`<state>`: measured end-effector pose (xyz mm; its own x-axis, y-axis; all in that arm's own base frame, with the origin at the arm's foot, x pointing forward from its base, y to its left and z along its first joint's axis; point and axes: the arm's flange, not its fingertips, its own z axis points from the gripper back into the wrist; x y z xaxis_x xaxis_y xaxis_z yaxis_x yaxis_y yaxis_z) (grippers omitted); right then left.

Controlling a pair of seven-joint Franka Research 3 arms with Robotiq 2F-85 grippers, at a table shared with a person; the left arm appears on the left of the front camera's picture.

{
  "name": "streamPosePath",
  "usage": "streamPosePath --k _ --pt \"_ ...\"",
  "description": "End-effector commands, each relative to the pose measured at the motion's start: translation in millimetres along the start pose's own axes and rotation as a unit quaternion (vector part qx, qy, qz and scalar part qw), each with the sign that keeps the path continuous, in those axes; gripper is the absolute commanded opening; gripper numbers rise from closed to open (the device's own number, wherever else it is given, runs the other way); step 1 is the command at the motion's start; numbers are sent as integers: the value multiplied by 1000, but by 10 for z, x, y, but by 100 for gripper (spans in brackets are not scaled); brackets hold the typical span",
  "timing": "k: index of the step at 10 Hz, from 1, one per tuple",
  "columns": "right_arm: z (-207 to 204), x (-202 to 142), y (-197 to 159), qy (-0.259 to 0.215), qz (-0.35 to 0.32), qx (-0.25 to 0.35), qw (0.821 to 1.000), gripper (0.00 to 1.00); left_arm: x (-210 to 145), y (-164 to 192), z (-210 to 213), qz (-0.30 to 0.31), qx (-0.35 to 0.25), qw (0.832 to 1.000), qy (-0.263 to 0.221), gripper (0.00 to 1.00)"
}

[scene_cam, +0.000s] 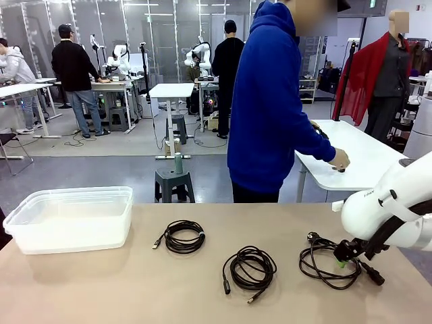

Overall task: Organize and store the cables.
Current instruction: Place the Power Cable into the Organizing box.

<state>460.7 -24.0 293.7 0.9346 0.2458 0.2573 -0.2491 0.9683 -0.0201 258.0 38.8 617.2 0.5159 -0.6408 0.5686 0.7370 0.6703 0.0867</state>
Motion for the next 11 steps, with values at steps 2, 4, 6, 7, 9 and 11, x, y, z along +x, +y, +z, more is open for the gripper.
streamPosePath --k 2,4,6,7,9,11 --pt "-8 53 -71 -2 -1 7 1000 41 0 3 0 0 0 1000 0 100" --pt "17 78 -67 -3 0 7 1000 0 0 3 0 0 0 1000 0 100" --pt "26 106 -53 2 4 0 1000 0 0 3 0 0 0 1000 0 100" --pt "17 118 -59 6 -1 1 1000 4 0 3 0 0 0 1000 0 100" --pt "78 124 -43 11 -9 -3 1000 0 0 3 0 0 0 1000 0 100" --pt "222 135 5 21 -37 -19 999 0 0 3 0 0 0 1000 0 100"
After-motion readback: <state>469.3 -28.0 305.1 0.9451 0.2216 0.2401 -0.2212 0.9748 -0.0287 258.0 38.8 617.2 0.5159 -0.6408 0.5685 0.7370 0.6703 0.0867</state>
